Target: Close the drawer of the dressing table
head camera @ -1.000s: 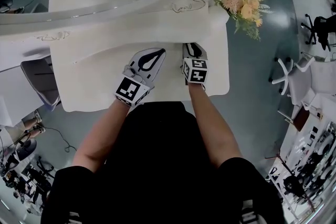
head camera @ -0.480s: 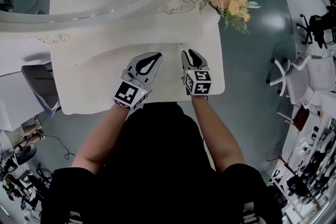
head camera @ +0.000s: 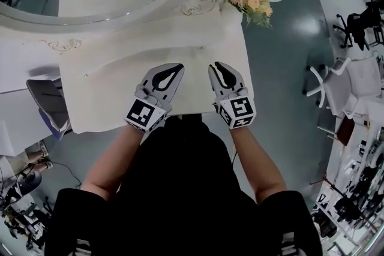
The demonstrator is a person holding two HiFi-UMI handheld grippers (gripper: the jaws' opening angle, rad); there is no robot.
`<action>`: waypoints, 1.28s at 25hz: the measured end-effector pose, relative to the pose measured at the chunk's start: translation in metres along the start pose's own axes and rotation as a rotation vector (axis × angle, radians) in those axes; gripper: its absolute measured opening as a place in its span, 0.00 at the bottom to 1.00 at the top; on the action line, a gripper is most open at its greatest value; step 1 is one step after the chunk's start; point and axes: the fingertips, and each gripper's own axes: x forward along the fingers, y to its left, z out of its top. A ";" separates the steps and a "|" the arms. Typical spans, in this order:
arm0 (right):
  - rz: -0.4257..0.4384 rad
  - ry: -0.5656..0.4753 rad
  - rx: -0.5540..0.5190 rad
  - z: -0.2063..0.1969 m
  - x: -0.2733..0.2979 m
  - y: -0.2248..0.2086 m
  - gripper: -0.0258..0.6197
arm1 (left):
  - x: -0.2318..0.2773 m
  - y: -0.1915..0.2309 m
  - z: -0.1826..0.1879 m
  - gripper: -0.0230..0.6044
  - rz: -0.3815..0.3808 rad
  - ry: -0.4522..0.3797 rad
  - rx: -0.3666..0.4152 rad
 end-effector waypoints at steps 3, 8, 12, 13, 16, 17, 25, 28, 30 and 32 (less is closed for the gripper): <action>0.020 -0.057 -0.008 0.023 -0.020 0.018 0.15 | -0.009 -0.013 0.015 0.03 -0.024 -0.020 0.006; 0.062 -0.115 -0.033 0.054 -0.045 0.047 0.13 | -0.025 -0.032 0.041 0.03 -0.047 -0.031 0.006; 0.090 -0.134 -0.048 0.071 -0.065 0.062 0.10 | -0.033 -0.044 0.054 0.03 -0.058 -0.052 0.006; 0.092 -0.142 -0.058 0.075 -0.069 0.065 0.09 | -0.036 -0.046 0.056 0.03 -0.067 -0.064 0.011; 0.096 -0.166 -0.084 0.090 -0.078 0.074 0.06 | -0.043 -0.052 0.065 0.03 -0.080 -0.082 0.032; 0.096 -0.170 -0.089 0.093 -0.081 0.075 0.05 | -0.044 -0.054 0.067 0.03 -0.084 -0.084 0.041; 0.105 -0.210 -0.117 0.115 -0.090 0.091 0.04 | -0.049 -0.058 0.080 0.03 -0.087 -0.097 0.061; 0.112 -0.228 -0.134 0.126 -0.092 0.094 0.04 | -0.050 -0.057 0.083 0.03 -0.086 -0.096 0.066; 0.115 -0.238 -0.140 0.131 -0.092 0.095 0.04 | -0.051 -0.056 0.084 0.03 -0.083 -0.095 0.069; 0.120 -0.247 -0.143 0.135 -0.091 0.096 0.04 | -0.052 -0.055 0.086 0.03 -0.078 -0.100 0.076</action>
